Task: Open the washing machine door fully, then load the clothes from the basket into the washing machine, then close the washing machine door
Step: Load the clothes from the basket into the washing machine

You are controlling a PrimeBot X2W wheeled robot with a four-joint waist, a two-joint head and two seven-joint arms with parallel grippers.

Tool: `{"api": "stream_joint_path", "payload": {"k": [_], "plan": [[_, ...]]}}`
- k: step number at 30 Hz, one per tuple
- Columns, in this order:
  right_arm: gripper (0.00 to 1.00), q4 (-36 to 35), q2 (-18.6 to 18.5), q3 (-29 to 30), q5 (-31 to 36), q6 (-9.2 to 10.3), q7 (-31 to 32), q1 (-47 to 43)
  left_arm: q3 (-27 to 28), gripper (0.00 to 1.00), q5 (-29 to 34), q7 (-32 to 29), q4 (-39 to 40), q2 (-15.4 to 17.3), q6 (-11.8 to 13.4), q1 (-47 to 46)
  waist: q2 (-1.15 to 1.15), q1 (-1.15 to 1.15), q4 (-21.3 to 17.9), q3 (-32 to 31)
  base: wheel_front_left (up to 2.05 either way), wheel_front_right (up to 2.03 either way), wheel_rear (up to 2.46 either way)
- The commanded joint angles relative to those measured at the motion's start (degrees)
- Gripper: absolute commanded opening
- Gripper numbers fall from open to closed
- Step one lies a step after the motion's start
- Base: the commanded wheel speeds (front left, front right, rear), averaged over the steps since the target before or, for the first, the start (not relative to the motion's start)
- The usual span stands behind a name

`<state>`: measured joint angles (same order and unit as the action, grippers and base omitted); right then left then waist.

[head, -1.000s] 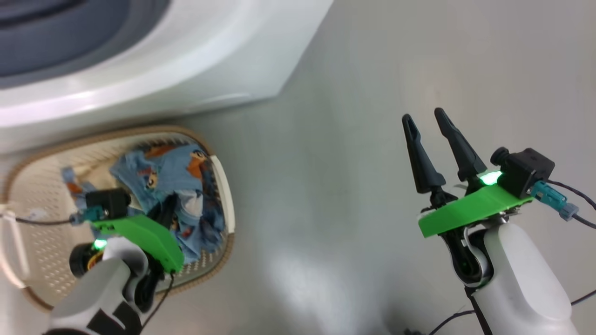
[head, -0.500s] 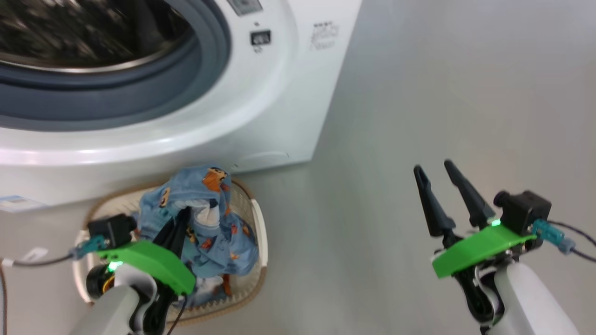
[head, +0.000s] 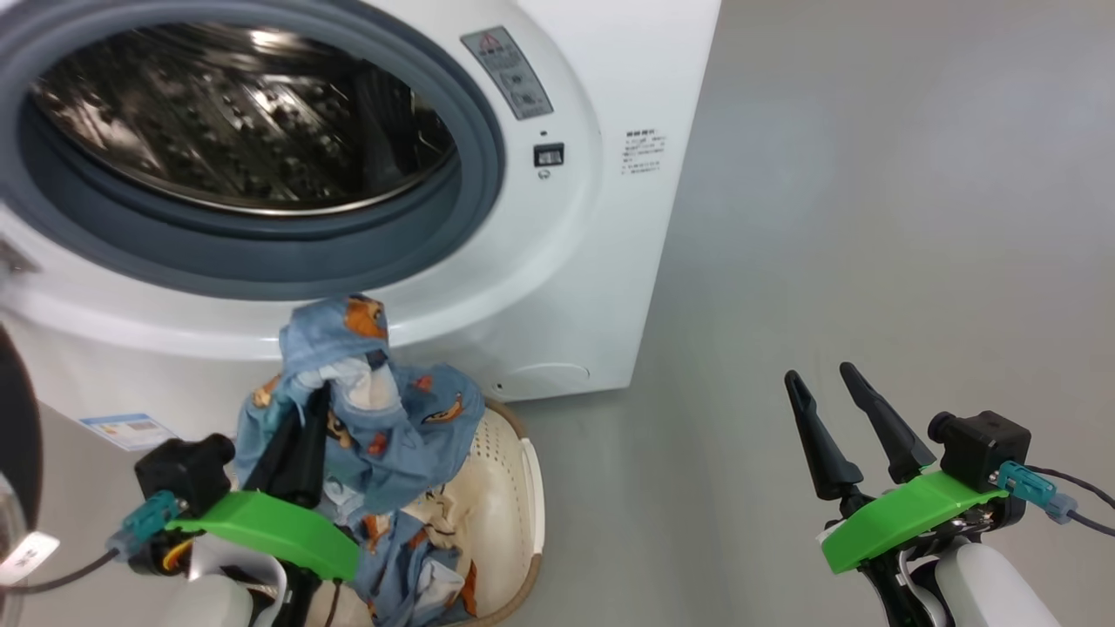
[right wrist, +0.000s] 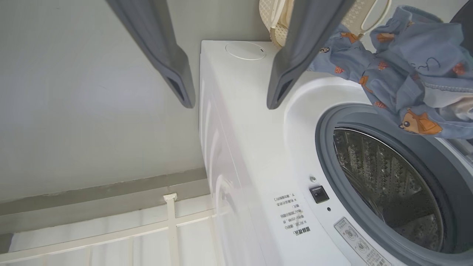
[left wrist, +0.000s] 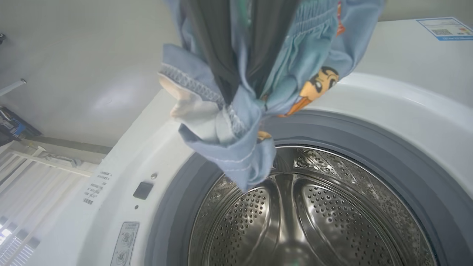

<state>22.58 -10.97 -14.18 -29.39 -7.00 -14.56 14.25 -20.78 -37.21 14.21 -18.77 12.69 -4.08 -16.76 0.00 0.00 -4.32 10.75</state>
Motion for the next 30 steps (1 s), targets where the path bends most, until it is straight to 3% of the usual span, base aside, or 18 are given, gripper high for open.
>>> {"api": "stream_joint_path", "payload": {"k": [1, 6, 14, 30], "plan": [[1.00, -1.2, -0.4, -1.4, -0.5, -0.48, -0.4, -0.8, 2.9, 0.00, 1.9, 0.8, 2.7, 1.1, 0.7, -0.2, 0.00, 0.00, 0.8, -1.4, 0.00, 0.00, 0.00], [1.00, -1.3, -0.6, -1.6, -0.7, -0.48, -0.4, -1.2, 5.5, 0.00, 8.7, 0.8, 8.0, 0.6, 2.7, 1.6, 0.00, 0.00, 0.7, -2.0, 0.00, 0.00, 0.00], [1.00, -1.4, -1.0, -1.6, -0.7, -0.48, -0.4, -1.5, 8.1, 0.00, 11.8, 0.8, 10.8, -1.4, 2.7, 3.1, 0.00, 0.00, 0.4, -2.2, 0.00, 0.00, 0.00], [1.00, -1.7, -1.5, -2.5, -0.8, -0.48, -0.4, -0.5, 11.3, 0.00, 12.2, 0.8, -1.5, -1.1, 1.0, -9.6, 0.00, 0.00, -2.4, -0.3, 0.00, 0.00, 0.00]]}}
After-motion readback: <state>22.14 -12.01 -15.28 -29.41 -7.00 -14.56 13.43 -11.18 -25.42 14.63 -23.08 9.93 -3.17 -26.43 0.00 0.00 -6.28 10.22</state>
